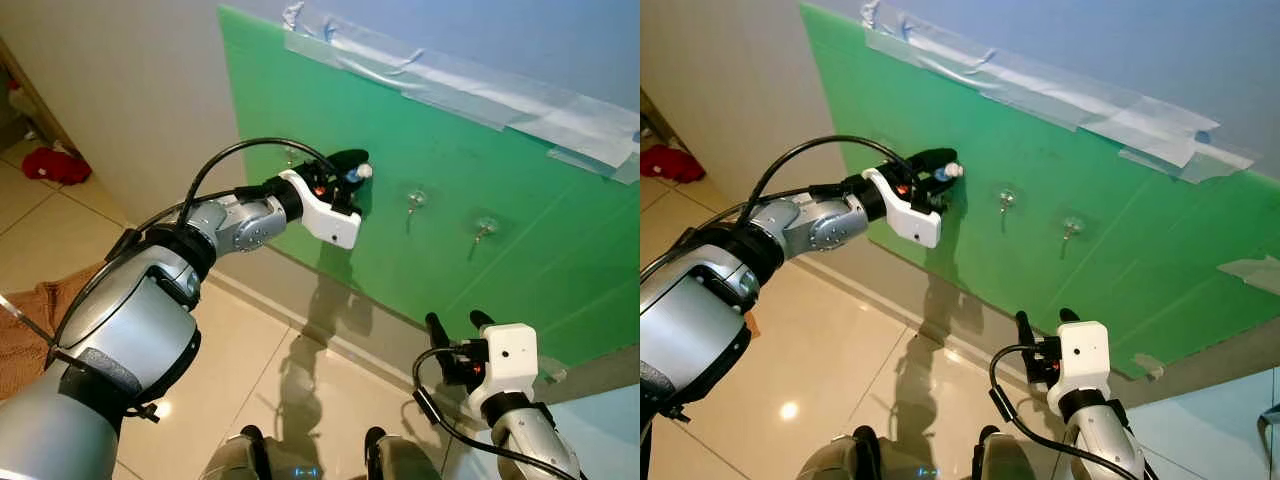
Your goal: Hang keys on a hook
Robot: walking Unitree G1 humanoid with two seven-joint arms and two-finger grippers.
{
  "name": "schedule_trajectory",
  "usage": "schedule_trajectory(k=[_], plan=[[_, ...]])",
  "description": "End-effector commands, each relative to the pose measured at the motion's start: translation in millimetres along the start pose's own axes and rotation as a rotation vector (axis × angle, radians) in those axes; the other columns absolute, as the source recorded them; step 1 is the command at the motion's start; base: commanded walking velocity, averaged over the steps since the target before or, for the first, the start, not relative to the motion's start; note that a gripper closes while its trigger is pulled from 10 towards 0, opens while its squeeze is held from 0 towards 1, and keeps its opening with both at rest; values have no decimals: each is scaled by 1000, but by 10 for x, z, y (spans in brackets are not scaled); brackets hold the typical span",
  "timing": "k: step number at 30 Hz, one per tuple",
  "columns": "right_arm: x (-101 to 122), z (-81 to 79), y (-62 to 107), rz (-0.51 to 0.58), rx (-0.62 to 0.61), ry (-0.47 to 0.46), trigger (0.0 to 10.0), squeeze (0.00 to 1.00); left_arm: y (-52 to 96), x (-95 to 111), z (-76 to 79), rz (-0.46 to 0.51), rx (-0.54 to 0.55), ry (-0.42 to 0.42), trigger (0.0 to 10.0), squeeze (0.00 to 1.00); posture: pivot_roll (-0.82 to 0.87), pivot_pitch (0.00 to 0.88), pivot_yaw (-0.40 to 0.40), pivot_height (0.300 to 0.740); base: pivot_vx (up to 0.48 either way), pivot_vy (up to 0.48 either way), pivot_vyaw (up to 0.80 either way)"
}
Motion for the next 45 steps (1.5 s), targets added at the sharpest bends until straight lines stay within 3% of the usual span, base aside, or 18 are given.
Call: schedule_trajectory(k=[1, 5, 9, 10, 11, 12, 16, 19, 21, 22, 25, 26, 27, 28, 32, 37, 41, 45], plan=[[-14, 12, 18, -8, -2, 1, 10000, 0, 33, -6, 28, 16, -9, -46, 0, 0, -374, 163, 27, 740, 0, 0, 0], [-10, 2, 8, -7, 3, 3, 10000, 0, 68, -36, 39, 15, 6, -79, 0, 0, -362, 155, 24, 740, 0, 0, 0], [-15, -2, 4, -8, 6, 4, 10000, 0, 81, -83, -37, -29, 68, 35, 0, 0, -361, 150, 25, 740, 0, 0, 0], [-16, -3, 1, -7, 6, 4, 10000, 0, 82, -119, -88, -68, 110, 152, 0, 0, -361, 150, 25, 740, 0, 0, 0], [-16, -3, 1, -7, 6, 4, 10000, 0, 82, -119, -88, -68, 110, 152, 0, 0, -361, 150, 25, 740, 0, 0, 0], [-22, -2, 2, -8, 6, 4, 10000, 0, 84, -210, -232, -142, 241, 454, 0, 0, -360, 147, 25, 740, 0, 0, 0], [-36, -7, 5, -12, 7, 3, 10000, 0, 114, -314, -369, -172, 431, 826, 0, 0, -361, 146, 25, 740, 0, 0, 0], [-41, -6, 7, -13, 6, 3, 10000, 0, 124, -333, -373, -173, 475, 923, 0, 0, -360, 148, 25, 740, 0, 0, 0], [-49, -7, 11, -15, 6, 2, 10000, 0, 158, -384, -359, -182, 536, 1069, 0, 0, -359, 151, 26, 740, 0, 0, 0], [-49, -7, 11, -15, 6, 2, 10000, 0, 158, -384, -359, -182, 536, 1069, 0, 0, -359, 151, 26, 740, 0, 0, 0], [-72, -20, 14, -21, 9, 1, 10000, 0, 251, -496, -282, -187, 637, 1354, 0, 0, -353, 156, 28, 740, 0, 0, 0], [-79, -22, 16, -23, 10, 1, 10000, 0, 282, -514, -244, -179, 660, 1426, 0, 0, -350, 157, 27, 740, 0, 0, 0], [-79, -22, 16, -23, 10, 1, 10000, 0, 282, -514, -244, -179, 660, 1426, 0, 0, -350, 157, 27, 740, 0, 0, 0], [-85, -27, 13, -24, 13, 1, 10000, 0, 327, -527, -169, -163, 686, 1536, 0, 0, -349, 158, 26, 740, 0, 0, 0], [-94, -33, 7, -26, 19, 1, 10000, 0, 389, -569, -81, -158, 750, 1712, 0, 0, -339, 161, 26, 740, 0, 0, 0], [-98, -40, 0, -26, 23, 1, 10000, 0, 414, -611, -34, -163, 802, 1848, 0, 0, -335, 162, 23, 740, 0, 0, 0], [-93, -50, -32, -25, 32, 4, 10000, 0, 372, -615, 123, -182, 950, 2193, 0, 0, -335, 158, 18, 740, 0, 0, 0], [-78, -58, -48, -21, 33, 4, 10000, 0, 356, -604, 212, -208, 980, 2321, 0, 0, -339, 156, 24, 740, 0, 0, 0]])
Point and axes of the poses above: a point about 5 cm out from each wrist's last joint towards the gripper, its own y axis pointing back from the gripper into the wrist, its own x axis along the axis of the wrist's last joint, z = x × y, the point moved 3 cm from there along -y, pointing out of the wrist towards the gripper, and after that the axes turned 5 degrees about y, right-handed, at the moved point
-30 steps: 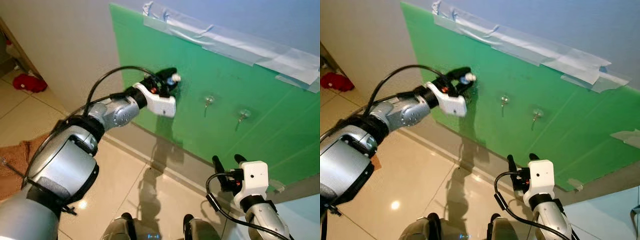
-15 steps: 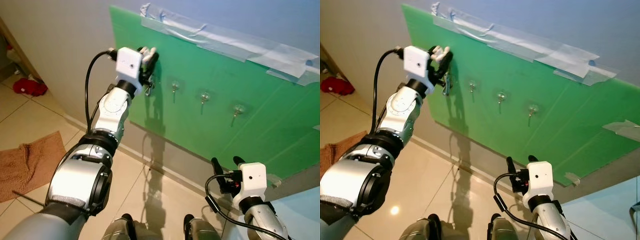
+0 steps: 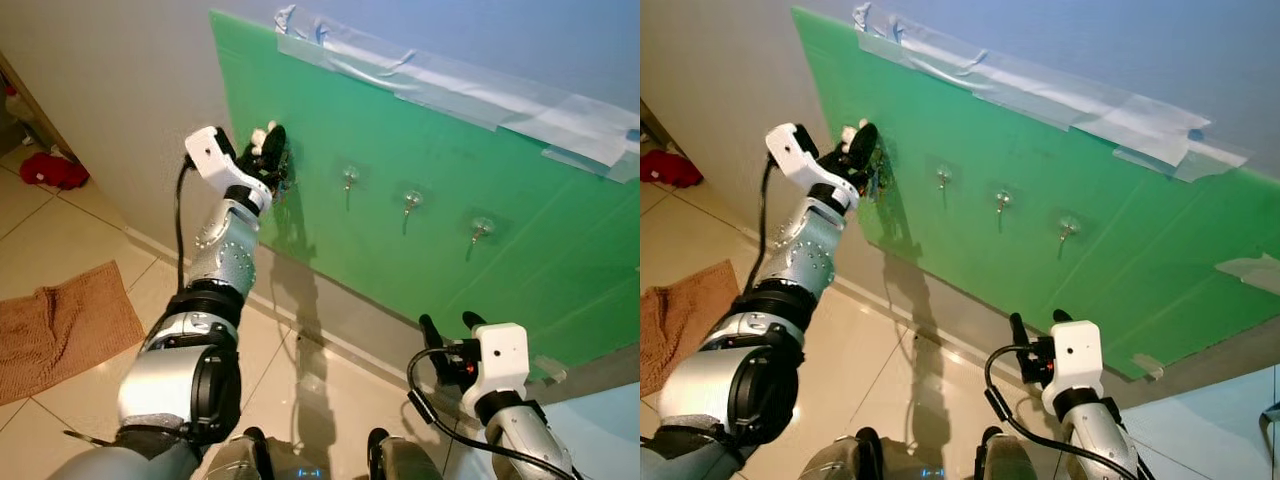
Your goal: Hang keys on a hook
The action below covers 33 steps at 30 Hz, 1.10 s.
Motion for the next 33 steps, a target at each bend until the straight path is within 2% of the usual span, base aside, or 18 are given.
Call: schedule_trajectory(k=[1, 12, 18, 23, 24, 29, 33], plan=[[-70, 5, 31, -26, -2, 3, 10000, 0, -8, -59, -2, -32, 26, 49, 0, 0, -341, 156, 26, 740, 0, 0, 0], [-78, 12, 59, -26, -10, -3, 10000, 0, 29, -38, -20, -61, 39, 130, 0, 0, -340, 160, 36, 740, 0, 0, 0], [-83, 3, 60, -29, -5, -5, 10000, 0, 69, -32, -114, -71, 80, 159, 0, 0, -330, 159, 36, 740, 0, 0, 0], [-88, -3, 54, -30, 0, -4, 10000, 0, 71, 25, -40, -55, 37, 90, 0, 0, -325, 158, 35, 740, 0, 0, 0], [-87, -6, 47, -30, 3, -3, 10000, 0, 81, 61, 21, -41, -6, -1, 0, 0, -323, 156, 35, 740, 0, 0, 0], [-91, -13, 42, -31, 7, -1, 10000, 0, 106, 84, -64, -41, 30, 14, 0, 0, -320, 147, 35, 740, 0, 0, 0], [-96, -16, 41, -32, 9, -1, 10000, 0, 134, 89, -173, -46, 78, 66, 0, 0, -320, 143, 35, 740, 0, 0, 0]])
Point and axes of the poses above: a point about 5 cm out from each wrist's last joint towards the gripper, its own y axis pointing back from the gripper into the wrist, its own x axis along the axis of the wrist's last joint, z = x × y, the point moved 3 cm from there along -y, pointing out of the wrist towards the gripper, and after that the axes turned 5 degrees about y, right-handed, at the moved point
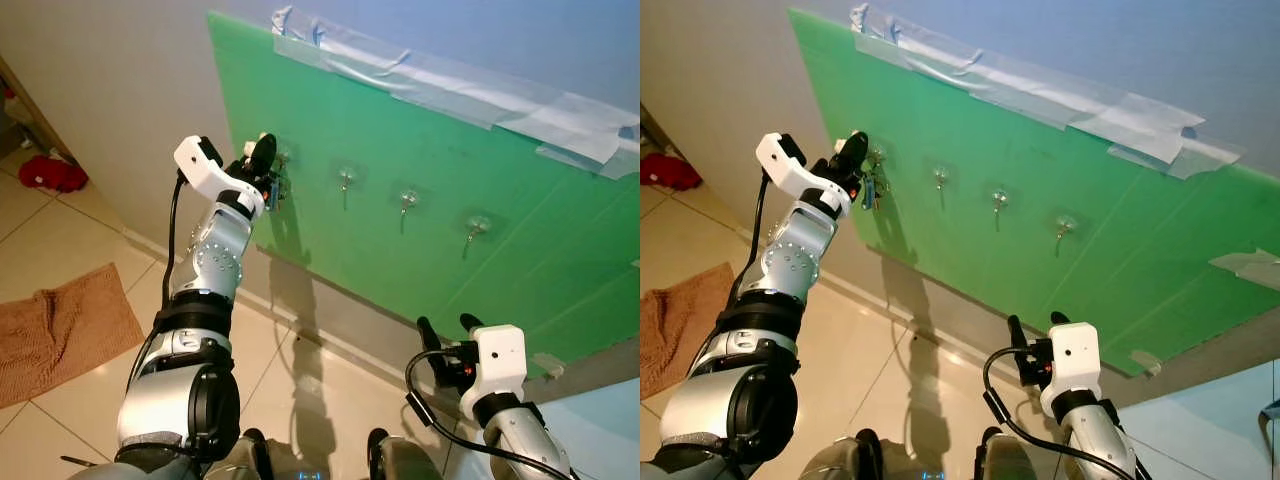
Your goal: Hang keys on a hook
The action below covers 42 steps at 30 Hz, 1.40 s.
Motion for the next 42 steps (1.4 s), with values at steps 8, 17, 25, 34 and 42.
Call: schedule_trajectory(k=[8, 17, 25, 34, 42], plan=[[-27, 1, 7, -11, 11, 10, 10000, 0, 23, 89, -68, 37, 39, 82, 0, 0, -320, 139, 28, 740, 0, 0, 0], [-39, -4, 26, -18, 14, 9, 10000, 0, 81, 129, -364, 55, 176, 118, 0, 0, -321, 158, 24, 740, 0, 0, 0], [-46, -3, 38, -21, 13, 8, 10000, 0, 106, 39, -394, 22, 176, 73, 0, 0, -324, 164, 25, 740, 0, 0, 0], [-61, 14, 35, -24, 10, 7, 10000, 0, 9, 68, 1, 2, 3, -86, 0, 0, -324, 160, 27, 740, 0, 0, 0], [-67, 20, 33, -24, 7, 7, 10000, 0, -62, 245, 213, 55, -70, -132, 0, 0, -327, 159, 27, 740, 0, 0, 0]])
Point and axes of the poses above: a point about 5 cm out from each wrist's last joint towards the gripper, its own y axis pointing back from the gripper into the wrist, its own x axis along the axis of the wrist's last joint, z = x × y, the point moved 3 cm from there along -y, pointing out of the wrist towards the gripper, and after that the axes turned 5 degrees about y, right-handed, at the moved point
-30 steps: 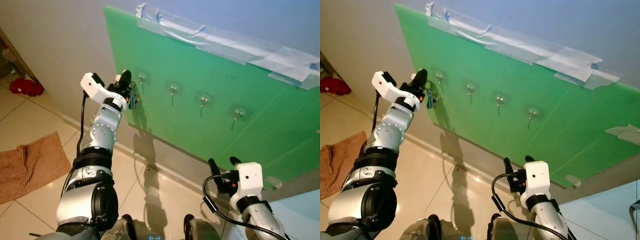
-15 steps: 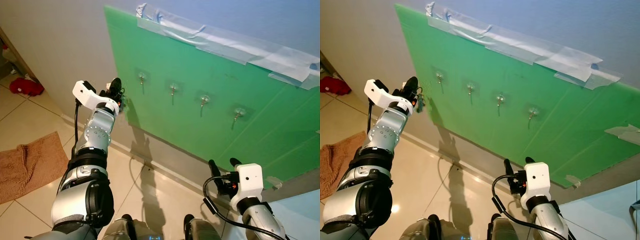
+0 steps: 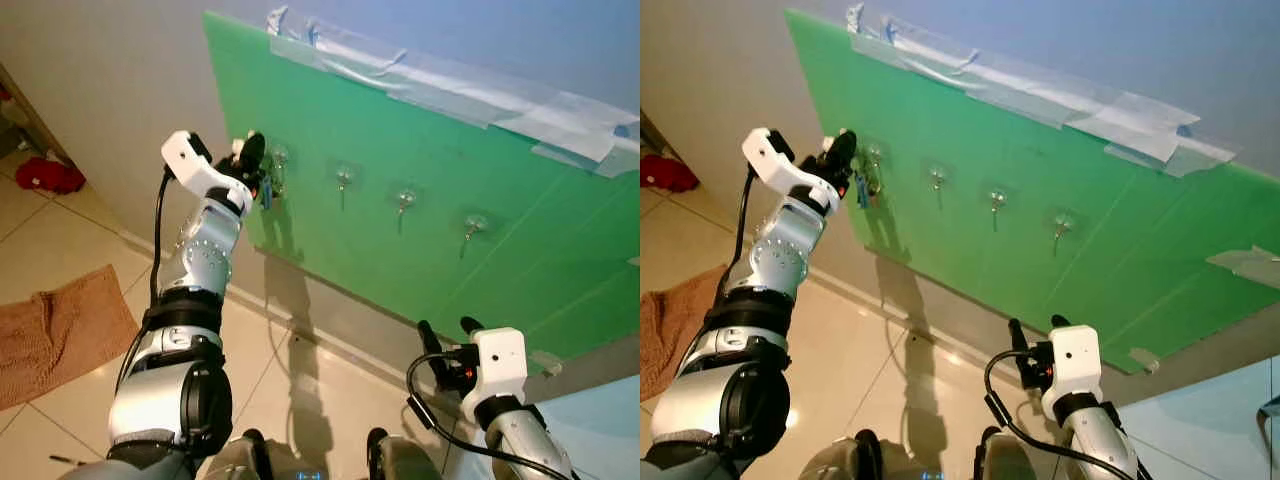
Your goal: Hang keys on a hook
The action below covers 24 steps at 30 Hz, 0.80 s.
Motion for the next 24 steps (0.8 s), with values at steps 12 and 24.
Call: schedule_trajectory(k=[12, 24], plan=[[-39, 3, 9, -13, 4, 4, 10000, 0, -131, 274, 333, 68, -111, -62, 0, 0, -329, 161, 26, 740, 0, 0, 0], [-36, -16, -12, -11, 4, -3, 10000, 0, -179, 324, 440, 77, -136, -59, 0, 0, -328, 155, 31, 740, 0, 0, 0]])
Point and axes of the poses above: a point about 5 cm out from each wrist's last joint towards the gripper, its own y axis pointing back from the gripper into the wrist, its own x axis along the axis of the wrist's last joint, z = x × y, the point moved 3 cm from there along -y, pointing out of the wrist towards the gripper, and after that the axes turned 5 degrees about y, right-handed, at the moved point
